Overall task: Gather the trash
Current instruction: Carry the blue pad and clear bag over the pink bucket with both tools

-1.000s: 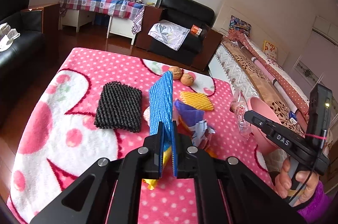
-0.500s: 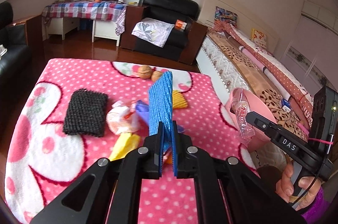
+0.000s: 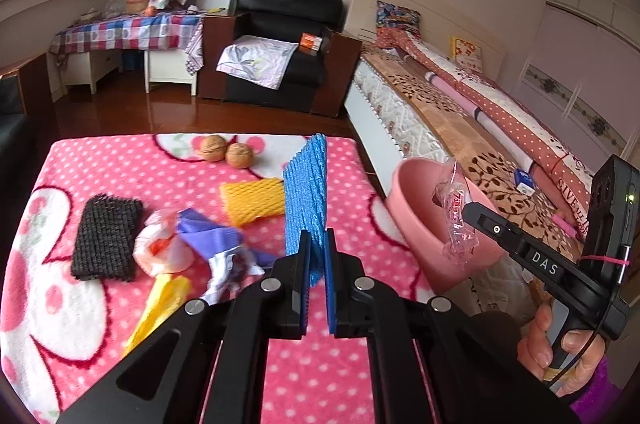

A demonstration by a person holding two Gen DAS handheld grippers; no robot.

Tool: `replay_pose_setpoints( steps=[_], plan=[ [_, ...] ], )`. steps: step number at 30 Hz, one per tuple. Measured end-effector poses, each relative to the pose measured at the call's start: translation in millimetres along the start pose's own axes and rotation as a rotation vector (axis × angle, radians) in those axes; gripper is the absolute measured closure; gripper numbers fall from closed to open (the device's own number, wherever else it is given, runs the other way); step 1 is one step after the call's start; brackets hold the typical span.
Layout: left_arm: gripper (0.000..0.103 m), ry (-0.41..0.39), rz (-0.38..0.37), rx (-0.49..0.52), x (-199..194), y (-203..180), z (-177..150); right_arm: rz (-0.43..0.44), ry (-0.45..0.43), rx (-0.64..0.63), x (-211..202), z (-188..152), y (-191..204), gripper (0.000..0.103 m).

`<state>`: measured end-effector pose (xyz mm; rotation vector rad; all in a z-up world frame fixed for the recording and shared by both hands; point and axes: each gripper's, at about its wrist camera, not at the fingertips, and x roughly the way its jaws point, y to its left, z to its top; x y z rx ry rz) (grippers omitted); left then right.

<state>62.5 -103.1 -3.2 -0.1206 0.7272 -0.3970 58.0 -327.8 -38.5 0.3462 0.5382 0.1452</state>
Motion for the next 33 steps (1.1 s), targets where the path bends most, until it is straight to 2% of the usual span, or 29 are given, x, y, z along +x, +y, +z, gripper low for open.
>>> replay_pose_setpoints(
  steps=[13, 33],
  plan=[
    [0.098, 0.006, -0.067, 0.075, 20.0, -45.9, 12.9, -0.063, -0.058, 0.081, -12.2, 12.2, -45.5, 0.095],
    [0.098, -0.014, -0.206, 0.161, 59.2, -115.5, 38.9, -0.144, -0.086, 0.145, -6.2, 20.9, -96.0, 0.095]
  ],
)
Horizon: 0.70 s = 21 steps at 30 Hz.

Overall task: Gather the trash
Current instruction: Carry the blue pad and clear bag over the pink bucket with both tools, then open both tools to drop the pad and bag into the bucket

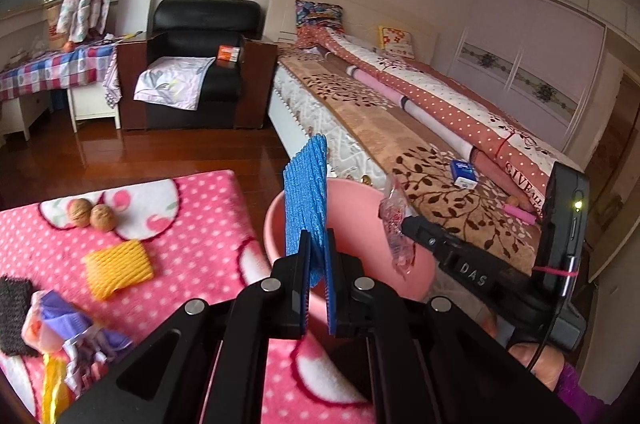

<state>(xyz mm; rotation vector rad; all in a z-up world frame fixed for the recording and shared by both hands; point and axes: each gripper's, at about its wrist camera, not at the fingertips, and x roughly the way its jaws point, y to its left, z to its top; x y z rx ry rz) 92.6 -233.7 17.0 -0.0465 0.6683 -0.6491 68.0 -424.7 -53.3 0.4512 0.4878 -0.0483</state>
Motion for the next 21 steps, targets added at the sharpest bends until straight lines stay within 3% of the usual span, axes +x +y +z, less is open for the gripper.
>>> replay_pose_setpoints(
  steps=[21],
  plan=[
    [0.098, 0.141, -0.042, -0.031, 82.0, -12.0, -9.8, -0.036, 0.069, 0.07, 24.9, -10.0, -38.9, 0.095]
  ],
)
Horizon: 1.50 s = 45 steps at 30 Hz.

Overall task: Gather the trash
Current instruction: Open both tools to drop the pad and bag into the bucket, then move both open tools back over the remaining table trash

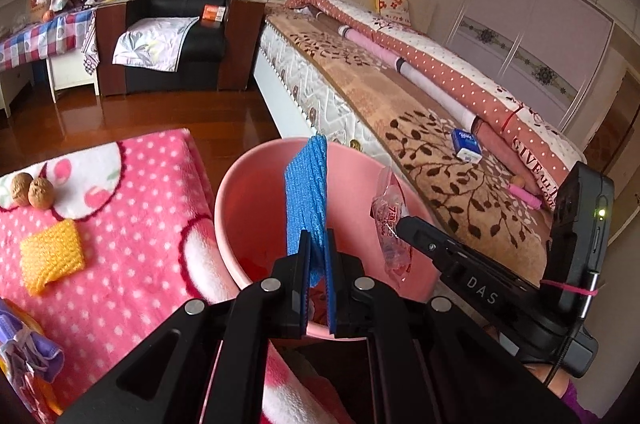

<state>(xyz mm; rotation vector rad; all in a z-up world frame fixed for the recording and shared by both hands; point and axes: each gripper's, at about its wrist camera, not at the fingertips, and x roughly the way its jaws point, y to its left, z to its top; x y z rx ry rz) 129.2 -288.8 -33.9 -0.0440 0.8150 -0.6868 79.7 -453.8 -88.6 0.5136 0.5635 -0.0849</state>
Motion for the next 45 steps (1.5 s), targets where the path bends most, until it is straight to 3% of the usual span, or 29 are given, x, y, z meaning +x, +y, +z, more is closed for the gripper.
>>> replay_pose_setpoints(
  steps=[7, 11, 13, 14, 16, 18, 37, 45],
  plan=[
    [0.096, 0.016, 0.001, -0.016, 6.8, 1.1, -2.7, -0.019, 0.021, -0.001, 3.7, -1.6, 0.4, 0.095],
    [0.078, 0.013, 0.007, -0.023, 4.3, 2.1, -4.8, -0.023, 0.043, 0.013, 6.0, -2.8, -1.8, 0.094],
    [0.074, 0.011, 0.011, -0.026, 3.0, 2.1, -5.1, -0.025, 0.048, 0.015, 6.2, -3.5, -2.2, 0.093],
    [0.072, 0.01, 0.013, -0.027, 2.1, 2.7, -5.5, -0.03, 0.049, 0.015, 6.1, -3.8, -2.3, 0.09],
    [0.069, 0.009, 0.017, -0.03, 0.6, 3.3, -6.2, -0.033, 0.046, 0.017, 5.1, -3.7, -2.6, 0.072],
    [0.067, 0.008, 0.021, -0.033, -1.1, 4.2, -7.0, -0.032, 0.034, 0.02, 2.3, -4.4, -2.6, 0.066],
    [0.058, -0.049, 0.052, -0.06, -50.7, 11.5, -11.4, 0.017, -0.013, -0.017, -30.7, -9.6, 21.0, 0.065],
    [0.051, -0.09, 0.107, -0.052, -86.4, 21.8, -25.1, 0.061, -0.028, -0.055, -46.2, -21.6, 42.7, 0.065]
  ],
)
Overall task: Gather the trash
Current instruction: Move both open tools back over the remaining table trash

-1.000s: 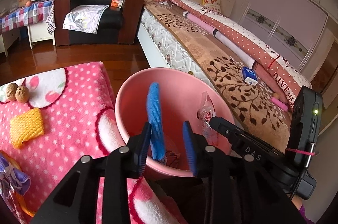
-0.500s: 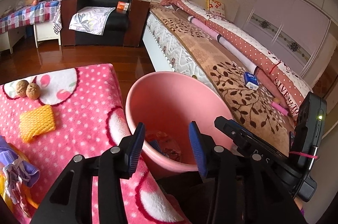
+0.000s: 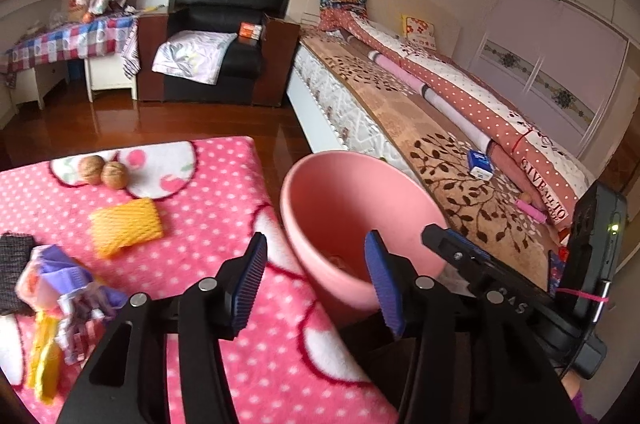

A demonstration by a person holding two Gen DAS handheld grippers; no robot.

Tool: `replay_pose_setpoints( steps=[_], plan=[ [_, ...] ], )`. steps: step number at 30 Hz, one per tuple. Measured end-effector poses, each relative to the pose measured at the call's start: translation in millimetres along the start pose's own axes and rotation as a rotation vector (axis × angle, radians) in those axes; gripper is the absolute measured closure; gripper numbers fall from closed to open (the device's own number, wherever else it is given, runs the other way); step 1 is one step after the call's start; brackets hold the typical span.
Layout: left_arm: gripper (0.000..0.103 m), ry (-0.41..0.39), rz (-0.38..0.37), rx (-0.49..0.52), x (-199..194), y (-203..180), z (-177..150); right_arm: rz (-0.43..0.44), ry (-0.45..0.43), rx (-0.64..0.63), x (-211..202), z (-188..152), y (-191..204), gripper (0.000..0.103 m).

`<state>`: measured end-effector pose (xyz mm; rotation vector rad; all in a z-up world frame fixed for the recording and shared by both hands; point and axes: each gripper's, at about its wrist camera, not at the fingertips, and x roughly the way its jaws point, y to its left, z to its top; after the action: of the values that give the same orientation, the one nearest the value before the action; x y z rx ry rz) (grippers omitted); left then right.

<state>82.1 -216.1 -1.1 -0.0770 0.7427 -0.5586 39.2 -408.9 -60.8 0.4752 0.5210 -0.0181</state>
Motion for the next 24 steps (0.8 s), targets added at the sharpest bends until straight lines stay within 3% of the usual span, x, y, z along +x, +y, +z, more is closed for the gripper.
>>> replay_pose_setpoints(
  steps=[24],
  plan=[
    [0.045, -0.063, 0.114, -0.063, -80.7, 64.6, -37.5, 0.064, 0.006, -0.141, -25.0, -37.6, 67.8, 0.065]
  ],
)
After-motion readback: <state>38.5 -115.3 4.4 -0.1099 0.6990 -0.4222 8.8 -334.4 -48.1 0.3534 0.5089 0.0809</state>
